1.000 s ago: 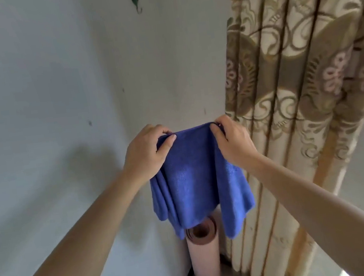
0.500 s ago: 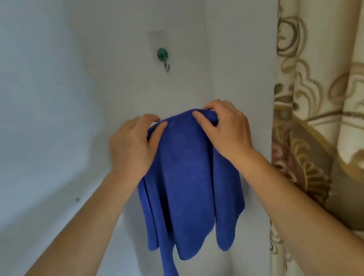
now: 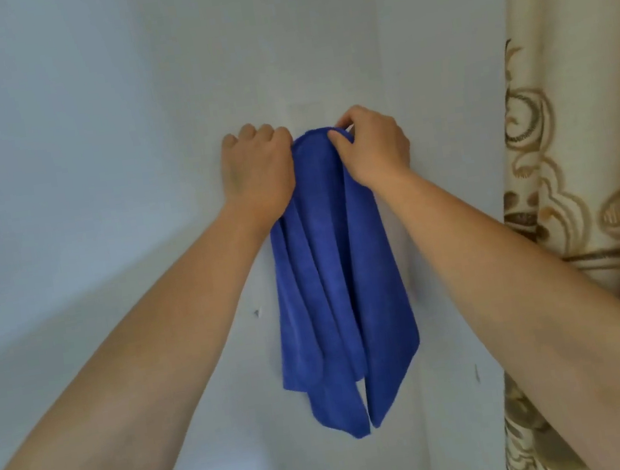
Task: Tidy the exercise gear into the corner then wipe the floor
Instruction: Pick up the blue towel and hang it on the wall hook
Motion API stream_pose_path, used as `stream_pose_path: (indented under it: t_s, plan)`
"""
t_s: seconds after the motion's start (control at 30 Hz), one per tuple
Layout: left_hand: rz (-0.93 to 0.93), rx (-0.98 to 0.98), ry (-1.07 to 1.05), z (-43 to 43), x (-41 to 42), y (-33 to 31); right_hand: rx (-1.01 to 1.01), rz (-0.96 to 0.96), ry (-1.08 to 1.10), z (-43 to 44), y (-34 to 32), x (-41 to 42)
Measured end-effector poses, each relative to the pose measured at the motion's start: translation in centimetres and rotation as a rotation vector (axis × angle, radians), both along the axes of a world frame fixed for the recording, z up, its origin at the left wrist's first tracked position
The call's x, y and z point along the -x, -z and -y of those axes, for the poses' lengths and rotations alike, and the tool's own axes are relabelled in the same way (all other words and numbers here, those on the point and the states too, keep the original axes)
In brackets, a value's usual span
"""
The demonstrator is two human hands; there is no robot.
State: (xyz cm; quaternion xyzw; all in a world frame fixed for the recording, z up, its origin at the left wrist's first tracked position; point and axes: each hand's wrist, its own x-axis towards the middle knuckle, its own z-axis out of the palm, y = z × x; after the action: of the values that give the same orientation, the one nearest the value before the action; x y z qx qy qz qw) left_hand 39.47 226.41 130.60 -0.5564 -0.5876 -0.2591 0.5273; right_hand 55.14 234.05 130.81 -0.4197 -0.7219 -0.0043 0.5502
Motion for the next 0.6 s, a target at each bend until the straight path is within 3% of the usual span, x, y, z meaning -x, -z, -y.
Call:
stream_pose_path:
  t_s: [0.13, 0.27, 0.4, 0.5, 0.6]
  plan:
    - [-0.096, -0.009, 0.031, -0.5, 0.6, 3.9, 0.061, -0.044, -0.026, -0.2, 3.9, 0.1]
    - [-0.026, -0.033, 0.203, -0.8, 1.4, 6.6, 0.195, -0.242, -0.221, 0.2, 7.6, 0.5]
    - [-0.056, 0.012, 0.288, -0.2, 1.8, 6.7, 0.2, -0.191, -0.226, 1.8, 8.1, 0.6]
    - [-0.005, 0.002, 0.339, 2.4, 2.8, 6.5, 0.044, -0.122, -0.042, 3.3, 8.0, 0.7]
    - [0.083, -0.082, 0.296, 7.6, 4.4, 8.0, -0.23, -0.147, -0.041, 6.3, 9.4, 1.4]
